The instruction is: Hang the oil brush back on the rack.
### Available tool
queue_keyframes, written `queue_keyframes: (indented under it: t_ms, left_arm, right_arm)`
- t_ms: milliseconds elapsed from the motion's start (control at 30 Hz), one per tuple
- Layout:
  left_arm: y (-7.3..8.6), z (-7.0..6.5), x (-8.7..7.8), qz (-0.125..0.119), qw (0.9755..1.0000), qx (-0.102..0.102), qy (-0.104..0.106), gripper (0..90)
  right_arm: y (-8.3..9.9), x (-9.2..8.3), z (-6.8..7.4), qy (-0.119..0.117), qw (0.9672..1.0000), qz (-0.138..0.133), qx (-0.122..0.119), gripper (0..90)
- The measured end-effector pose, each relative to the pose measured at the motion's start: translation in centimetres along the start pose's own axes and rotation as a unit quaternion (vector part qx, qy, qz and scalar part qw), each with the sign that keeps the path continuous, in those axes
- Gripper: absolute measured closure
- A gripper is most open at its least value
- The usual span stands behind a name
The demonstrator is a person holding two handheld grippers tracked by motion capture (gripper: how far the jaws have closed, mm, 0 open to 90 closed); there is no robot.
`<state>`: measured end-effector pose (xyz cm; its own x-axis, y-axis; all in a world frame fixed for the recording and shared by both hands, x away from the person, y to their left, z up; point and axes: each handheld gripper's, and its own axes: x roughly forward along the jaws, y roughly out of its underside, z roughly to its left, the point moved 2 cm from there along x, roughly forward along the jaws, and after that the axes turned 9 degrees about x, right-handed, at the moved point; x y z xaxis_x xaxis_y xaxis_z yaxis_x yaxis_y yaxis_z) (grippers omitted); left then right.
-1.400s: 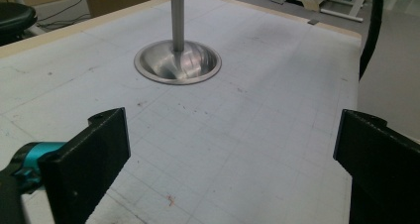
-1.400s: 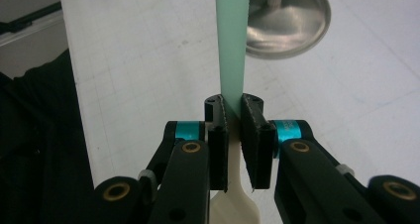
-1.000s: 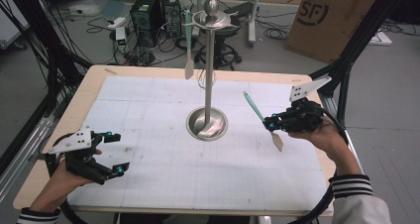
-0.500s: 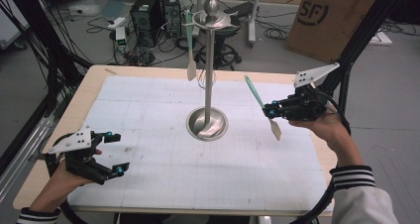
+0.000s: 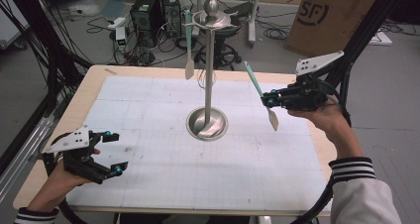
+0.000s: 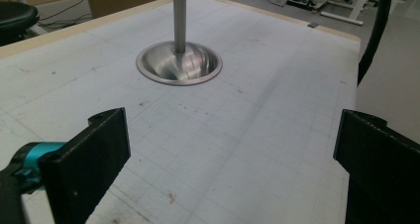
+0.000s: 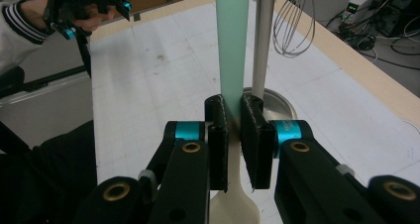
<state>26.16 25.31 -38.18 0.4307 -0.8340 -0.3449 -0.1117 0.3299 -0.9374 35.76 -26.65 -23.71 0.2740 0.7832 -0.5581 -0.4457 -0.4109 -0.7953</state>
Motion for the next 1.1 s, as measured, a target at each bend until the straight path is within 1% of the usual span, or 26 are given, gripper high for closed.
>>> queue_keyframes:
  t_ms: [167,367,500,600,833,1100]
  left_arm:
    - [0.0,0.0,-0.2,-0.001,1.0,-0.001,0.0,1.7]
    - [0.1,0.1,-0.5,-0.002,1.0,-0.004,-0.001,1.6]
    - [0.1,0.2,-0.4,-0.002,1.0,-0.004,0.0,1.6]
    - [0.1,0.4,-0.4,-0.001,1.0,-0.003,0.002,1.7]
    - [-0.1,0.6,-0.5,-0.001,1.0,-0.005,0.002,1.7]
    - [-0.1,0.9,-0.4,0.002,1.0,-0.007,0.004,1.7]
  right_arm:
    - [-1.0,-0.1,0.2,-0.004,0.9999,-0.011,-0.002,82.1]
    - [-2.0,-0.2,0.4,-0.001,0.9998,-0.02,-0.006,82.1]
    - [-2.7,-0.3,0.5,-0.001,0.9998,-0.019,-0.004,82.1]
    - [-3.2,-0.3,0.5,0.002,0.9997,-0.022,-0.003,82.1]
    - [-4.3,-0.7,0.3,0.005,0.9995,-0.031,-0.008,82.1]
    - [-5.5,-0.8,0.3,0.002,0.9991,-0.042,-0.013,82.1]
